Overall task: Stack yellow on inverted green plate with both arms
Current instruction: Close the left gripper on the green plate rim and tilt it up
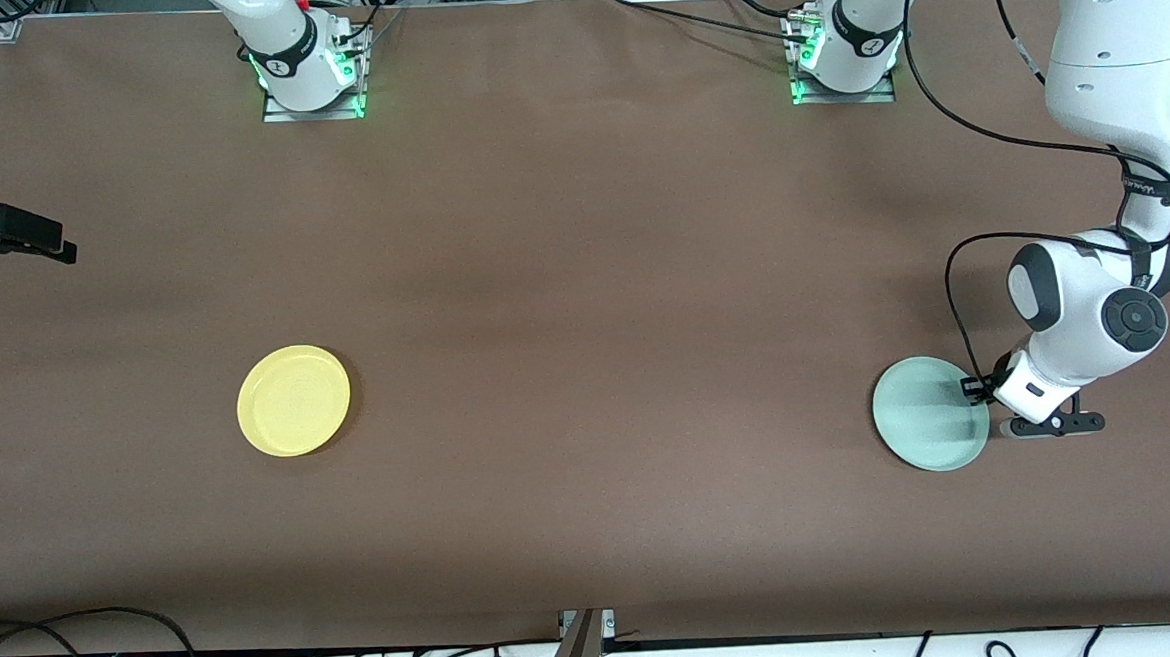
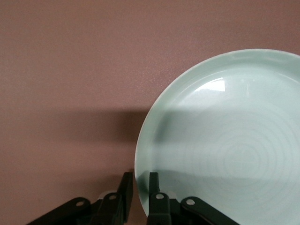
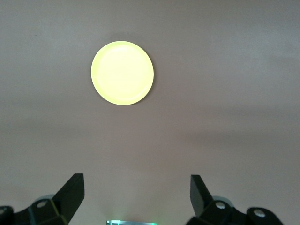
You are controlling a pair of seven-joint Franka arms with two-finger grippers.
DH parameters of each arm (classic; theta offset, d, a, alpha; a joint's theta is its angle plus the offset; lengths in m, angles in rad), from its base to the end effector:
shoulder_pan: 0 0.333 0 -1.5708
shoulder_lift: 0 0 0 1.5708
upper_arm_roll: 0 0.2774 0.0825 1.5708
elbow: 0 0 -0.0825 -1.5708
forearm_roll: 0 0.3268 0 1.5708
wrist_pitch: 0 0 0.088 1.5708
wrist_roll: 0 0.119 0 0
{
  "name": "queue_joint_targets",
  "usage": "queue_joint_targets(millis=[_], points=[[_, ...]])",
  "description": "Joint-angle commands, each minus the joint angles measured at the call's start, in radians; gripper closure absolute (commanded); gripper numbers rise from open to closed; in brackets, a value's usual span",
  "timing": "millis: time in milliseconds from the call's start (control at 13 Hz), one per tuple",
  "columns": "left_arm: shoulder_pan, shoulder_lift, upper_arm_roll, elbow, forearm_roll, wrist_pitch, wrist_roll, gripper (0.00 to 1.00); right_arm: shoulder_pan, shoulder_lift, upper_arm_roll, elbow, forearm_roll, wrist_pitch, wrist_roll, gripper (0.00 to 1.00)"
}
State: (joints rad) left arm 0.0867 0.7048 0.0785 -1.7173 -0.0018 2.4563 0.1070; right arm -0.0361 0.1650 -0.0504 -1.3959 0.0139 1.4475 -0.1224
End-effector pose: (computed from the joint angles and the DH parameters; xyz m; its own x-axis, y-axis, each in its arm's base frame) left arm 0.6046 0.0969 0.1846 0.9988 0.0392 0.0302 0.0407 -0.9978 -0.0532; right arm 0.5252 -0.0416 0.5507 0.9931 0.0379 -0.1114 0.0359 -0.9992 -0.0194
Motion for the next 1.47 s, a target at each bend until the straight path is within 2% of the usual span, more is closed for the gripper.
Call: queue_joint_targets(millis=[0,154,386,772,849,926,1004,1389], points=[[0.008,0.01,0.001,0.042,-0.015,-0.049,0.039,0.61,-0.001,0.011,-0.002,0.028,0.008,-0.009,-0.011,0.0],[0.007,0.01,0.001,0.042,-0.015,-0.05,0.039,0.62,-0.001,0.011,-0.002,0.028,0.008,-0.009,-0.011,0.0],[0.008,0.008,0.0,0.044,-0.014,-0.054,0.04,0.74,-0.001,0.011,-0.002,0.028,0.008,-0.009,-0.009,0.0],[0.007,0.008,0.0,0.044,-0.015,-0.056,0.052,0.76,-0.001,0.011,-0.002,0.026,0.008,-0.009,-0.009,0.0],[0.007,0.008,0.001,0.044,-0.015,-0.056,0.053,0.82,-0.001,0.011,-0.002,0.026,0.008,-0.009,-0.009,0.0],[0.007,0.008,0.001,0.044,-0.015,-0.056,0.054,0.93,-0.001,0.011,-0.002,0.026,0.008,-0.009,-0.009,0.0],[0.005,0.008,0.0,0.044,-0.017,-0.056,0.053,1.0,-0.001,0.011,-0.002,0.028,0.008,-0.009,-0.009,0.0],[-0.007,-0.011,0.0,0.044,-0.017,-0.083,0.048,1.0,-0.001,0.011,-0.002,0.026,0.008,-0.009,-0.009,0.0]])
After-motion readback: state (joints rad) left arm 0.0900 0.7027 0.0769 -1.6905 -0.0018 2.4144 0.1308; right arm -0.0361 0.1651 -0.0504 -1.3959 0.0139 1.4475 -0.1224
